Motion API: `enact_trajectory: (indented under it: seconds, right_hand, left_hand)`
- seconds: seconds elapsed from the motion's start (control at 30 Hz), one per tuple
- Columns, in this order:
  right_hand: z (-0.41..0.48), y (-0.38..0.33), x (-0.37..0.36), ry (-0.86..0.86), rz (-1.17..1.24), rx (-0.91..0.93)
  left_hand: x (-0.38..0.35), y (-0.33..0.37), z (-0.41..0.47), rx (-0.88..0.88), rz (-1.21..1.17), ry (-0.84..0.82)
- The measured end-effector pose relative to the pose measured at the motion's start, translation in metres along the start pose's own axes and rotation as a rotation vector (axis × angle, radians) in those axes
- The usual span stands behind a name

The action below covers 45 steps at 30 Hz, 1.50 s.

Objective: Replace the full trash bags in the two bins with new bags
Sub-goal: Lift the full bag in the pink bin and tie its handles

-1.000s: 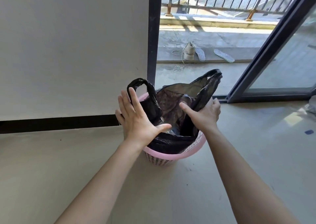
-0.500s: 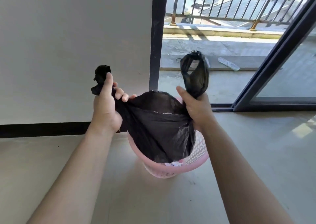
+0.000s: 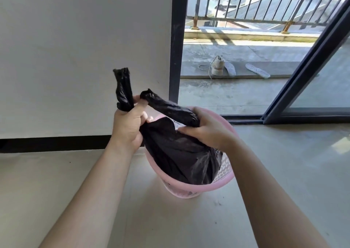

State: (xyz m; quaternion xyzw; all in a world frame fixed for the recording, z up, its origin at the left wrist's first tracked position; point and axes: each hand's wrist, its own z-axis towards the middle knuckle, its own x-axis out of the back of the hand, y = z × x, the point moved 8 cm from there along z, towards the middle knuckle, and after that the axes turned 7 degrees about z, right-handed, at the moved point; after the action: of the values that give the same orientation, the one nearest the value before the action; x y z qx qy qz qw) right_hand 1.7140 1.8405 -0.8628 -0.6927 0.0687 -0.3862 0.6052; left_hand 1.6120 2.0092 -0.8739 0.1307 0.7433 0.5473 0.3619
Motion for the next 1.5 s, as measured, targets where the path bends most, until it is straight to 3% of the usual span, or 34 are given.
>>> enact_trajectory:
  seconds: [0.17,0.33,0.4,0.5,0.6,0.73,0.83,1.0,1.1,1.27,1.37,1.43,1.5]
  right_hand:
    - [-0.002,0.015,0.023,-0.043,0.067,-0.016]
    - [-0.015,0.063,0.055,0.348,0.376,-0.284]
    - [-0.017,0.075,0.051,0.407,0.373,-0.297]
    - [-0.01,0.063,0.047,0.35,0.07,-0.147]
    - [-0.003,0.038,0.031,0.196,-0.177,-0.017]
    - [-0.003,0.018,0.006,-0.037,-0.322,-0.013]
    - [-0.005,0.024,-0.008,-0.188,-0.491,-0.123]
    - [-0.006,0.036,-0.032,-0.273,-0.506,-0.164]
    - [-0.008,0.048,-0.027,-0.263,-0.52,-0.195]
    - [-0.022,0.075,-0.017,-0.317,-0.242,-0.343]
    - [-0.038,0.083,-0.015,-0.398,0.139,-0.461]
    - [-0.039,0.082,-0.007,-0.301,0.346,-0.498]
    - [-0.03,0.084,0.007,-0.077,0.433,-0.508]
  left_hand:
    - [-0.001,-0.004,0.0,0.017,-0.014,-0.074]
    - [-0.016,-0.024,0.001,0.231,-0.3,-0.264]
    - [-0.02,-0.034,-0.001,0.247,-0.171,-0.292]
    - [-0.023,-0.042,-0.007,0.169,0.227,-0.314]
    - [-0.024,-0.051,-0.009,0.218,0.448,-0.422]
    - [-0.029,-0.055,-0.02,0.193,0.685,-0.686]
    - [-0.035,-0.055,-0.033,0.172,0.709,-0.821]
    - [-0.034,-0.062,-0.031,0.272,0.616,-0.672]
    - [-0.035,-0.068,-0.033,0.303,0.471,-0.69]
    - [-0.042,-0.07,-0.038,0.355,0.207,-0.721]
    - [-0.048,-0.074,-0.044,0.433,0.211,-0.797]
    - [-0.05,-0.075,-0.047,0.428,0.269,-0.804]
    - [-0.051,-0.075,-0.048,0.404,0.333,-0.793]
